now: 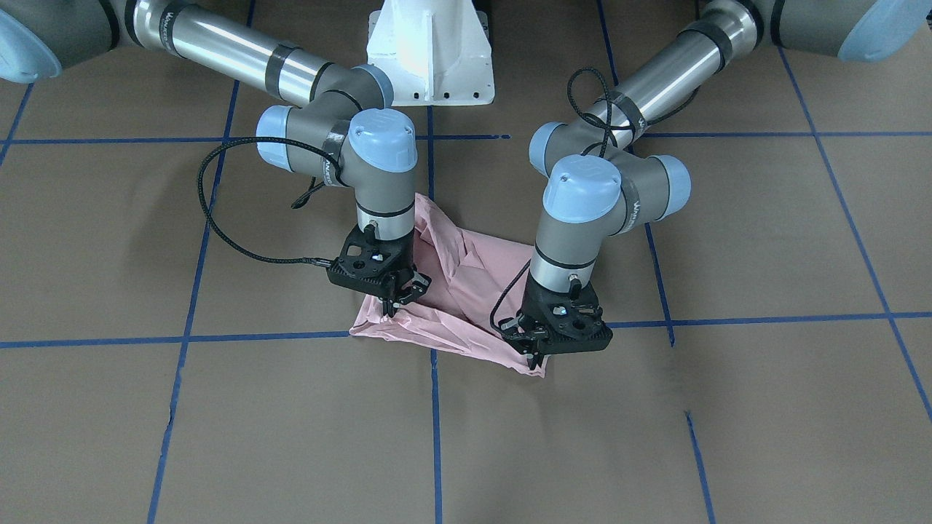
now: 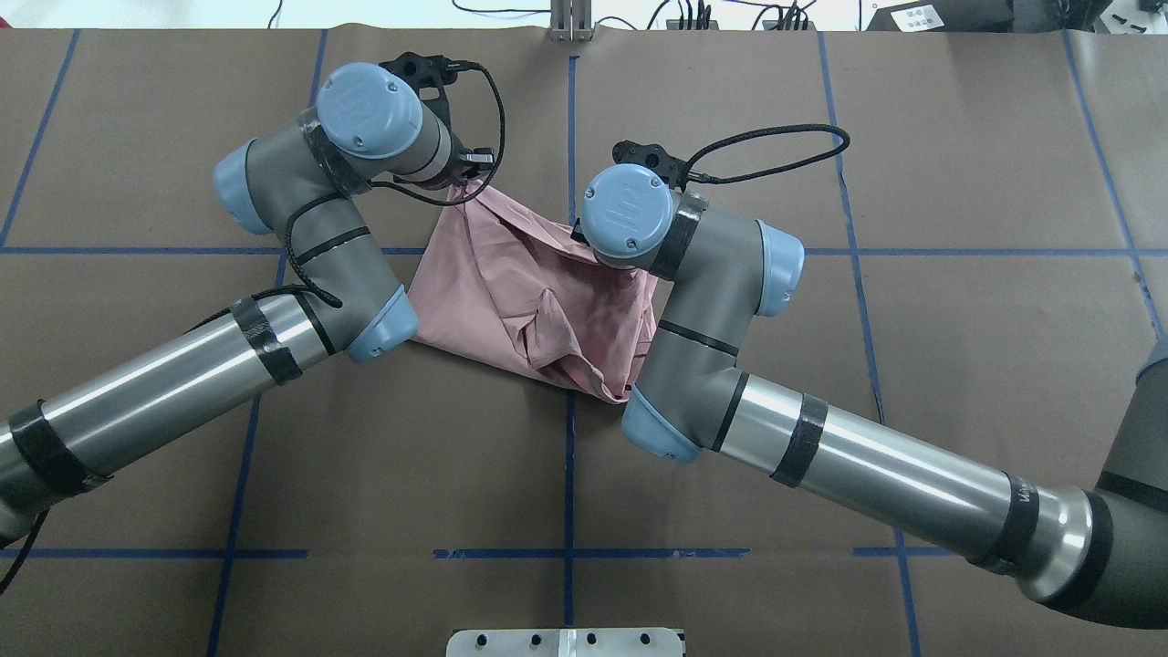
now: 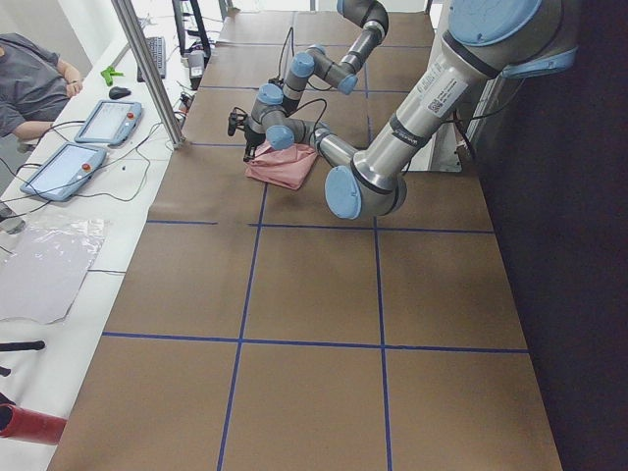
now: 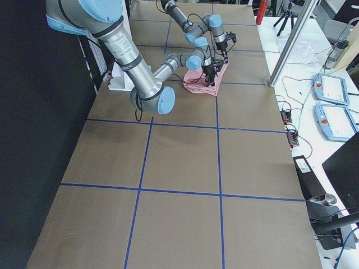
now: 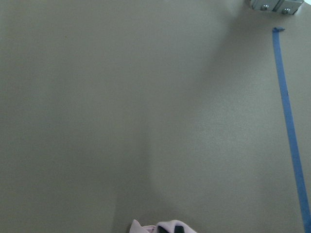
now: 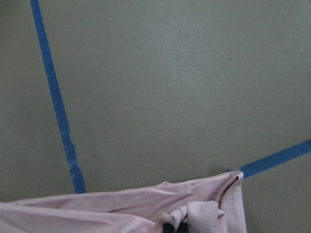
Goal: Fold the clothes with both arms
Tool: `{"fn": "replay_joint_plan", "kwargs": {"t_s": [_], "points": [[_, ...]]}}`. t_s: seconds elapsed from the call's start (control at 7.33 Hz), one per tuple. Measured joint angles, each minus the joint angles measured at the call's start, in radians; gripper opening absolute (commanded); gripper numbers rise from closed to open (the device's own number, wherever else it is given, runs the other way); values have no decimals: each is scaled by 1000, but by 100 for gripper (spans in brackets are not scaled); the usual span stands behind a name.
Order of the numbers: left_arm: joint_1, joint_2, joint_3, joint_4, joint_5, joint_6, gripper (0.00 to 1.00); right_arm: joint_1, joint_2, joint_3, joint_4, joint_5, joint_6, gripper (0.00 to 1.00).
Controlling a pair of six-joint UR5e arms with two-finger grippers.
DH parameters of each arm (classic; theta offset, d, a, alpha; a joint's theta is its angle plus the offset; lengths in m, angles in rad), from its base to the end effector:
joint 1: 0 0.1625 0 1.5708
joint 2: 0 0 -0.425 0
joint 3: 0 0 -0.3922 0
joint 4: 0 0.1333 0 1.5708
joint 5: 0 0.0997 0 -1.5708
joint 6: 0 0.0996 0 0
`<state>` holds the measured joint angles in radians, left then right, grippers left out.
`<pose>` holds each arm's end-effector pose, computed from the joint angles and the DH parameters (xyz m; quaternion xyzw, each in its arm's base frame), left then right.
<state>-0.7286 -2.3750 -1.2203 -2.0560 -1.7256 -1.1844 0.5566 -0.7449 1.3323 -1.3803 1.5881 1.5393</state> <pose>0.5161 -0.6186 0.2631 0.1801 0.4192 -0.1169 0.8821 -0.5926 -0.5237 0.2342 0.1022 -0.3652 0.2370 0.8944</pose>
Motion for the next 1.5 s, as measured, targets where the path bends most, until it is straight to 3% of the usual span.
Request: {"fn": "replay_joint_plan", "kwargs": {"t_s": [0.27, 0.41, 0.68, 0.95, 1.09, 1.5], "points": [[-4, 5, -4, -16, -1, 77, 100, 16, 0, 2, 1, 12, -129, 100], [-15, 18, -18, -22, -17, 112, 100, 47, -2, 7, 0, 61, -187, 100], [-69, 154, -181, -18, -107, 246, 100, 133, -46, 65, -5, 195, -300, 100], [-174, 364, -390, -15, -214, 467, 100, 262, -189, 213, -39, 339, -504, 100], [-251, 451, -443, -15, -275, 603, 100, 351, -272, 275, -75, 415, -677, 100], [-572, 649, -470, 33, -360, 1133, 100, 661, -523, 323, -112, 582, -1240, 100]]}}
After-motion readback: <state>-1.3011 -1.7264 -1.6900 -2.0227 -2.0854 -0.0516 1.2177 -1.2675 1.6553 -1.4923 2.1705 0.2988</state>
